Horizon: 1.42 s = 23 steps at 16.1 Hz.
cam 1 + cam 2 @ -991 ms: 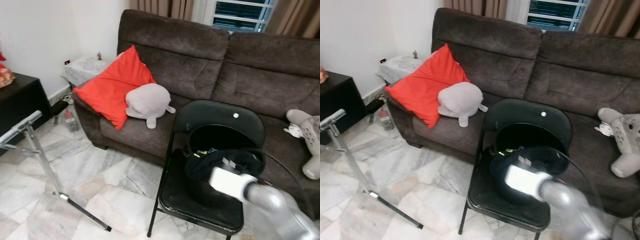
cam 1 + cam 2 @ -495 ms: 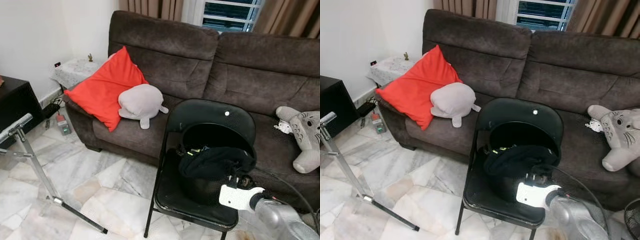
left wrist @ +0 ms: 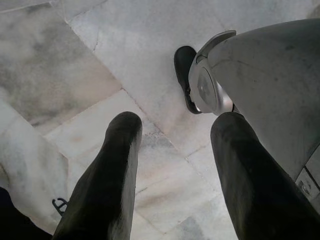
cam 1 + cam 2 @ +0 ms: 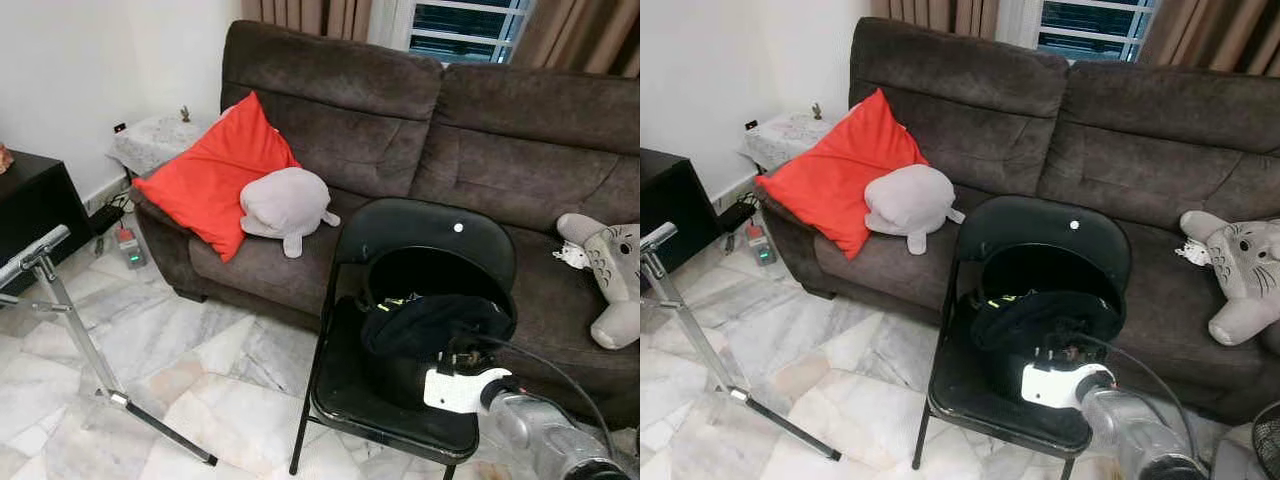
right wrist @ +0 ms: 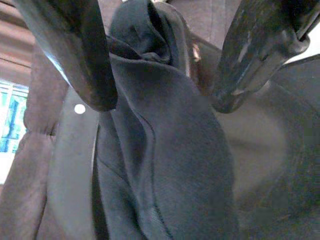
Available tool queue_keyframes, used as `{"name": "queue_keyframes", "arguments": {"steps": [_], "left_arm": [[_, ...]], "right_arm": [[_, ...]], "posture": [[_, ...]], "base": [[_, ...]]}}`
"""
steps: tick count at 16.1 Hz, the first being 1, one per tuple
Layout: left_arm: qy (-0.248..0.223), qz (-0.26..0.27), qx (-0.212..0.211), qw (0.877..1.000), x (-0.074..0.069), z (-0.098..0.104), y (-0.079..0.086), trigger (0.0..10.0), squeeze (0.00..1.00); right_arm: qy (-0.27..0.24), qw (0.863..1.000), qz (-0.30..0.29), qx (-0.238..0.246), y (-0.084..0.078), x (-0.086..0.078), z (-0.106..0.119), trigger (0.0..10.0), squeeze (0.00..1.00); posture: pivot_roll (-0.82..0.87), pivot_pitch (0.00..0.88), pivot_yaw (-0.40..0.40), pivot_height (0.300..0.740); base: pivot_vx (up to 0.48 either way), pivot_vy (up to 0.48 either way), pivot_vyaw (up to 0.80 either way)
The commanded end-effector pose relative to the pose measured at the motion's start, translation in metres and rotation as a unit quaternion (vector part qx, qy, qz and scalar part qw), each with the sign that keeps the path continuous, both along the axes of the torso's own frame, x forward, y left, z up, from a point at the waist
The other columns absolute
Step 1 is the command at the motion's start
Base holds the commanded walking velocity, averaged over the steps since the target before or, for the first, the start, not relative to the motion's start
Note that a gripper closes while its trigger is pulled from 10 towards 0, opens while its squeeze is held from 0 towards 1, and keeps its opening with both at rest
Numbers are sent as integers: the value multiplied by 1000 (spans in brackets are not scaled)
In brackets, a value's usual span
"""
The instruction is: Hang hanger
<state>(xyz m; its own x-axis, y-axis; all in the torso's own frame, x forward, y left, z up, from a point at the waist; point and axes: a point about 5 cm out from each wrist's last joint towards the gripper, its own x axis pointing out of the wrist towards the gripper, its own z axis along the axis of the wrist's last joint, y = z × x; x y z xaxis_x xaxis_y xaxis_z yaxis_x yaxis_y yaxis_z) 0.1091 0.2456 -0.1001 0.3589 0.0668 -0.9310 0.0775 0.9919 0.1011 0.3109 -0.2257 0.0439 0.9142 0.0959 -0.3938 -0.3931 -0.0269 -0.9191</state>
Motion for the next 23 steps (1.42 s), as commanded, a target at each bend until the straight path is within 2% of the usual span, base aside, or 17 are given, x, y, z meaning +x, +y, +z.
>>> {"name": "queue_keyframes", "arguments": {"steps": [1, 5, 10, 16, 20, 23], "left_arm": [[6, 3, 1, 1000, -2, 0, 1, 10000, 0], [7, 2, 2, 1000, -2, 0, 3, 10000, 0], [9, 3, 6, 1000, -3, 1, 7, 10000, 0], [17, 1, 17, 1000, -6, 3, 16, 10000, 0], [24, -7, 23, 999, -10, 4, 21, 10000, 0], [27, -11, 27, 999, -13, 4, 24, 10000, 0]], "right_arm": [[4, 1000, 7, -6, 1, 0, -2, 10000, 0], [-1, 1000, 11, -11, 1, 0, -8, 10000, 0], [-60, 998, 11, -21, 5, 10, 1, 10000, 0], [-44, 998, 30, -24, 17, 10, -6, 10000, 0], [-70, 997, 27, -35, 17, 19, 5, 10000, 0], [-56, 997, 23, -45, 17, 19, 3, 10000, 0]], "posture": [[52, 0, -44, 740], [57, 0, -40, 740], [85, 0, -36, 740], [131, 0, -23, 740], [142, 0, -10, 740], [154, 20, -1, 740]], "base": [[0, 0, 0], [0, 0, 0], [0, 0, 0], [0, 0, 0], [0, 0, 0], [0, 0, 0]]}}
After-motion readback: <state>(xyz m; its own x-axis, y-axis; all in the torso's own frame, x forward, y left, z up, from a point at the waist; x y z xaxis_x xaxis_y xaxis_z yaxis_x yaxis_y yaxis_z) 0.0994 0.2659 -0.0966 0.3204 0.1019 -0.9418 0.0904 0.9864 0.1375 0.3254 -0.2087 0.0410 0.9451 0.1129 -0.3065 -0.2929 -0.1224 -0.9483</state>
